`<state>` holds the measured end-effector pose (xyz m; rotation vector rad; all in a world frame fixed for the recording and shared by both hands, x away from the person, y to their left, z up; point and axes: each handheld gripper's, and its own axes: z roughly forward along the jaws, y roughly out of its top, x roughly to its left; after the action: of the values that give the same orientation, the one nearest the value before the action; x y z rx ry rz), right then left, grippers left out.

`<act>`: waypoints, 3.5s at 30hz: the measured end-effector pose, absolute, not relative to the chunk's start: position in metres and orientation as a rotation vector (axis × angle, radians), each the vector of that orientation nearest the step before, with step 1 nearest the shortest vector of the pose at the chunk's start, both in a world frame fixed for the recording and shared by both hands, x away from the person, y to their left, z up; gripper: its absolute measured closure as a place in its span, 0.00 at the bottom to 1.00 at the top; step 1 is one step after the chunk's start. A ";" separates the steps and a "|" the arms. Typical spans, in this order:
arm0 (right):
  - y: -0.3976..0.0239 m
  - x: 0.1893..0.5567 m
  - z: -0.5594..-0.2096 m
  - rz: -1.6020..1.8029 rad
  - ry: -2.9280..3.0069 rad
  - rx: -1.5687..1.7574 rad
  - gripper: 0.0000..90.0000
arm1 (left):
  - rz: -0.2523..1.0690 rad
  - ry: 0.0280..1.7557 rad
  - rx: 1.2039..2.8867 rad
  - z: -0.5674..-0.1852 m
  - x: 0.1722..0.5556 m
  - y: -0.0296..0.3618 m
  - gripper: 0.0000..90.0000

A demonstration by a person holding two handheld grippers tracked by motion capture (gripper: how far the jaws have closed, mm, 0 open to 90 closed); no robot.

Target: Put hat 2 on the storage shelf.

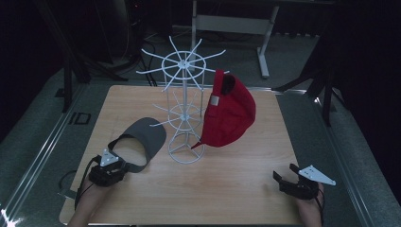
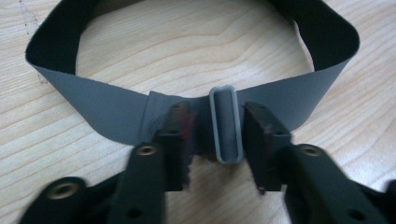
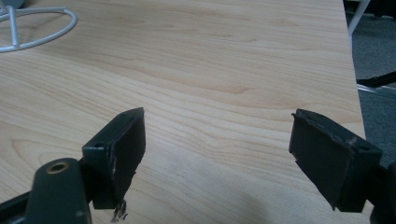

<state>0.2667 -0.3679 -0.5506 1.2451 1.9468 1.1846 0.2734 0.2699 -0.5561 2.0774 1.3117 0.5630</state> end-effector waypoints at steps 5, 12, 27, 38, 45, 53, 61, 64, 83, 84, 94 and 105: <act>-0.367 0.267 -0.551 1.171 1.956 1.243 0.20 | 0.562 1.316 2.084 -0.556 0.274 0.271 0.90; -0.366 0.267 -0.550 1.174 1.958 1.246 0.20 | 0.582 1.275 2.096 -0.555 0.273 0.271 0.95; -0.368 0.267 -0.551 1.187 1.945 1.252 0.20 | 0.648 0.886 1.835 -0.522 0.257 0.289 0.95; -0.370 0.264 -0.549 1.181 1.914 1.223 0.21 | 0.662 0.847 1.819 -0.499 0.268 0.280 0.95; -0.371 0.265 -0.551 1.171 1.891 1.244 0.20 | 0.670 0.792 1.744 -0.472 0.272 0.280 0.95; -0.371 0.265 -0.552 1.171 1.859 1.260 0.20 | 0.710 0.727 1.679 -0.431 0.277 0.277 0.95; -0.373 0.265 -0.553 1.175 1.816 1.269 0.20 | 0.754 0.672 1.637 -0.393 0.276 0.281 0.95; -0.373 0.265 -0.554 1.169 1.801 1.271 0.20 | 0.755 0.651 1.625 -0.383 0.271 0.281 0.95; -0.372 0.265 -0.554 1.173 1.806 1.279 0.19 | 0.771 0.521 1.565 -0.310 0.254 0.286 0.95; -0.372 0.265 -0.554 1.173 1.805 1.280 0.19 | 0.771 0.517 1.570 -0.307 0.255 0.283 0.95; -0.372 0.265 -0.554 1.171 1.815 1.278 0.19 | 0.750 0.443 1.584 -0.285 0.254 0.260 0.95; -0.372 0.265 -0.554 1.172 1.819 1.280 0.19 | 0.730 0.351 1.579 -0.255 0.257 0.235 0.95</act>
<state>0.2650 -0.3720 -0.5540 1.2798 1.8191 1.1718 0.2567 0.2355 -0.2551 1.5788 0.3509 0.7296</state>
